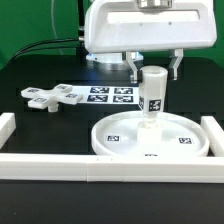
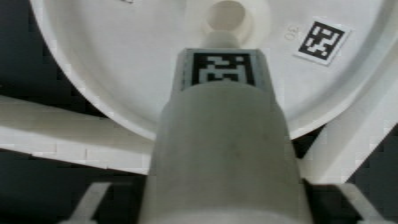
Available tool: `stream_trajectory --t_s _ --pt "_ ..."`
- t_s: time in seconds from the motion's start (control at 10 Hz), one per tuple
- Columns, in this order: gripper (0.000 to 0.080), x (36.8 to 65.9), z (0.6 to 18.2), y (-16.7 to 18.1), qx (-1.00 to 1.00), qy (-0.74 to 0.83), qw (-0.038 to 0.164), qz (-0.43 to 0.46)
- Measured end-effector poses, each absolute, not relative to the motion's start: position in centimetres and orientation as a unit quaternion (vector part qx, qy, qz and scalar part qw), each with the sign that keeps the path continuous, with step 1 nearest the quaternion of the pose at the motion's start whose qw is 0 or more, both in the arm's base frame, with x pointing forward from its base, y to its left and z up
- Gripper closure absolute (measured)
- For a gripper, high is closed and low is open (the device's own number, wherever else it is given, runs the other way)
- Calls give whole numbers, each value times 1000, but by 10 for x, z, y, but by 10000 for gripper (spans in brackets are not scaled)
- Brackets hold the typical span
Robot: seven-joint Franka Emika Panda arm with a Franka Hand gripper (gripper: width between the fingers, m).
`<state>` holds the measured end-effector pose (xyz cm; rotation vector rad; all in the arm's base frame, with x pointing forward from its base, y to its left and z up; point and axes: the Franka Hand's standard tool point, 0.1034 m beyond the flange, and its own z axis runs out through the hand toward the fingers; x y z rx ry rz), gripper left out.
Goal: Assemble round table
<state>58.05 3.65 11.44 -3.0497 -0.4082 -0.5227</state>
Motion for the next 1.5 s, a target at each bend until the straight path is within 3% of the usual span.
stream_trajectory --t_s 1.5 --pt "387 566 89 39 -975 -139 7 -174"
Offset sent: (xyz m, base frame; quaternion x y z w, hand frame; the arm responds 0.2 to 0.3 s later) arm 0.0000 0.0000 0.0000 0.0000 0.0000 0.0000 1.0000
